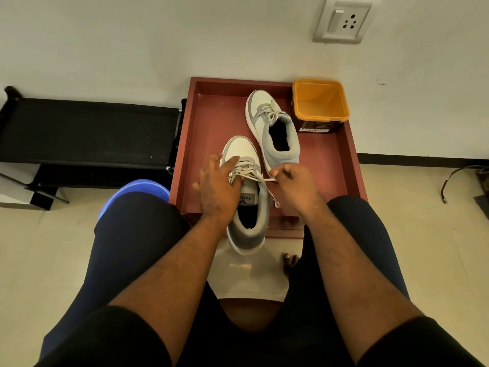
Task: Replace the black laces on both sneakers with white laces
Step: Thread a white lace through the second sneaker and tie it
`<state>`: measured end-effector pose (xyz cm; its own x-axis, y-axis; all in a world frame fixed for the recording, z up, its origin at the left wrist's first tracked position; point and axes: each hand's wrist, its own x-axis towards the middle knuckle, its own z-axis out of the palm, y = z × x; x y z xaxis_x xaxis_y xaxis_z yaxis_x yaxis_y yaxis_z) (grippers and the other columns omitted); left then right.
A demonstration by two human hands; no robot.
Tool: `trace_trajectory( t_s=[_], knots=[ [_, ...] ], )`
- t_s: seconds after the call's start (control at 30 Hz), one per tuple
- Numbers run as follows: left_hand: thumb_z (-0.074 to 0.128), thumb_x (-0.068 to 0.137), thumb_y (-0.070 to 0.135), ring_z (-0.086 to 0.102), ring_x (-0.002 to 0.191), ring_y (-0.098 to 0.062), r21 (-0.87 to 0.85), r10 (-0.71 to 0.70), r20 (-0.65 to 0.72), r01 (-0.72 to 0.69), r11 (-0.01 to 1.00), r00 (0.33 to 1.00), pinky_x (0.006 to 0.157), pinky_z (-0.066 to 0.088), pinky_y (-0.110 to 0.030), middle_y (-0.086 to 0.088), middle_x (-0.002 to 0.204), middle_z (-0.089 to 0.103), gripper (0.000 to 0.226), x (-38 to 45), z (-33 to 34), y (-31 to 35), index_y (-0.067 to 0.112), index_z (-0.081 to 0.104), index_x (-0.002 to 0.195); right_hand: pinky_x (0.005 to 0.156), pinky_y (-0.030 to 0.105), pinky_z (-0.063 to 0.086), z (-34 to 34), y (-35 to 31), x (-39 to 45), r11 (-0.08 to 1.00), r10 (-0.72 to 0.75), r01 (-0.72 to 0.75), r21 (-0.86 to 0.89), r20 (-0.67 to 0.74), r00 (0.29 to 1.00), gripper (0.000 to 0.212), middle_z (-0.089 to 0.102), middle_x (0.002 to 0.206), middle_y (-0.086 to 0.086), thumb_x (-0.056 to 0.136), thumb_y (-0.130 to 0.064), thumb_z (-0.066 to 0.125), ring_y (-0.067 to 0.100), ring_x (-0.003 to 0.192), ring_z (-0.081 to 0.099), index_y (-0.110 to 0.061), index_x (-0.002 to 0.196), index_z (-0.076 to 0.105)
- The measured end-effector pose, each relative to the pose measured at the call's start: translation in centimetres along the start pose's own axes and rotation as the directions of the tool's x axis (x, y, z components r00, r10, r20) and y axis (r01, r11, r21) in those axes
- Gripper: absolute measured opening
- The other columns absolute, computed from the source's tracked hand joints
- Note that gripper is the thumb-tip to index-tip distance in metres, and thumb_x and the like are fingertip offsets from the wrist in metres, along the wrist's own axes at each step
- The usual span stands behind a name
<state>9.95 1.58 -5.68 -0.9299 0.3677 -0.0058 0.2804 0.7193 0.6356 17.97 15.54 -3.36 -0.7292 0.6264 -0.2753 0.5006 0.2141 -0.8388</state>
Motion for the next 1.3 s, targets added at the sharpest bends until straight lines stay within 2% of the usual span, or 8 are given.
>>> trace_trajectory(
  t_s=[0.17, 0.33, 0.47, 0.7, 0.87, 1.0, 1.17, 1.3],
  knots=[
    [0.062, 0.091, 0.011, 0.045, 0.105, -0.006, -0.230, -0.119, -0.074, 0.099, 0.968, 0.990, 0.091, 0.036, -0.014, -0.001, 0.126, 0.045, 0.047, 0.1, -0.4, 0.1, 0.020, 0.054, 0.136, 0.059, 0.021, 0.041, -1.4, 1.1, 0.9, 0.930, 0.219, -0.148, 0.336, -0.187, 0.958, 0.028, 0.060, 0.084, -0.006, 0.086, -0.016, 0.068, 0.003, 0.064, 0.048, -0.021, 0.113, 0.066],
    [0.063, 0.089, 0.006, 0.049, 0.105, -0.009, -0.279, -0.193, -0.146, 0.147, 0.949, 0.970, 0.091, 0.039, -0.015, -0.002, 0.126, 0.047, 0.044, 0.6, -0.6, -0.3, 0.019, 0.058, 0.131, 0.069, 0.026, 0.049, -1.5, 2.0, 0.7, 0.961, 0.236, -0.241, -0.135, -0.056, 0.970, 0.014, 0.067, 0.078, -0.002, 0.078, -0.013, 0.073, 0.016, 0.077, 0.062, -0.023, 0.084, 0.067],
    [0.064, 0.089, 0.008, 0.049, 0.105, -0.007, -0.253, -0.178, -0.160, 0.134, 0.958, 0.971, 0.085, 0.036, -0.007, 0.000, 0.125, 0.048, 0.042, 0.6, -0.9, -0.7, 0.018, 0.060, 0.129, 0.081, 0.037, 0.055, -0.6, 2.6, 0.9, 0.864, 0.252, -0.202, -0.462, 0.050, 0.966, 0.024, 0.068, 0.097, 0.000, 0.080, -0.019, 0.067, 0.023, 0.090, 0.065, -0.025, 0.102, 0.067],
    [0.069, 0.087, 0.014, 0.048, 0.107, -0.006, -0.296, -0.183, -0.103, 0.145, 0.944, 0.978, 0.088, 0.037, -0.013, 0.001, 0.123, 0.052, 0.041, 0.9, -1.1, -1.2, 0.019, 0.062, 0.127, 0.088, 0.031, 0.050, 1.3, 1.9, 0.1, 0.900, 0.076, 0.086, -0.427, 0.350, 0.934, 0.052, 0.067, 0.106, 0.006, 0.081, -0.012, 0.067, 0.024, 0.095, 0.062, -0.018, 0.131, 0.056],
    [0.073, 0.083, 0.012, 0.055, 0.112, -0.011, -0.343, -0.124, -0.042, 0.103, 0.934, 0.991, 0.093, 0.042, -0.018, 0.003, 0.118, 0.061, 0.040, 1.1, -1.2, -1.8, 0.020, 0.065, 0.122, 0.088, 0.039, 0.047, 2.5, 2.4, 0.5, 0.814, 0.132, 0.018, -0.580, 0.215, 0.968, 0.007, 0.068, 0.088, 0.000, 0.085, -0.023, 0.063, 0.026, 0.092, 0.062, -0.027, 0.086, 0.068],
    [0.075, 0.080, 0.008, 0.059, 0.109, -0.009, -0.366, -0.110, 0.035, 0.116, 0.924, 0.993, 0.098, 0.049, -0.029, 0.007, 0.115, 0.064, 0.044, 1.5, -1.4, -2.3, 0.022, 0.065, 0.120, 0.092, 0.037, 0.035, 1.3, 1.7, 0.8, 0.824, 0.103, -0.078, -0.561, 0.013, 0.995, 0.024, 0.065, 0.106, -0.004, 0.087, -0.016, 0.061, 0.023, 0.108, 0.053, -0.033, 0.100, 0.071],
    [0.070, 0.081, -0.001, 0.063, 0.079, -0.003, -0.371, -0.091, 0.116, 0.128, 0.920, 0.989, 0.085, 0.057, -0.027, 0.009, 0.115, 0.065, 0.049, 1.5, -1.8, -1.9, 0.025, 0.065, 0.122, 0.084, 0.031, 0.050, 1.2, 1.8, 1.2, 0.956, 0.041, -0.053, -0.290, -0.046, 0.998, 0.024, 0.069, 0.107, 0.005, 0.091, -0.007, 0.051, 0.024, 0.096, 0.064, -0.014, 0.105, 0.070],
    [0.070, 0.080, -0.003, 0.056, 0.061, -0.003, -0.358, -0.057, 0.176, 0.118, 0.926, 0.983, 0.080, 0.059, -0.032, 0.009, 0.113, 0.065, 0.052, 1.2, -2.1, -1.6, 0.024, 0.064, 0.124, 0.083, 0.040, 0.053, 3.1, 2.4, 1.3, 0.864, 0.082, -0.052, -0.501, 0.040, 0.996, 0.019, 0.068, 0.105, 0.010, 0.093, -0.026, 0.054, 0.033, 0.095, 0.063, -0.015, 0.105, 0.063]
  ],
)
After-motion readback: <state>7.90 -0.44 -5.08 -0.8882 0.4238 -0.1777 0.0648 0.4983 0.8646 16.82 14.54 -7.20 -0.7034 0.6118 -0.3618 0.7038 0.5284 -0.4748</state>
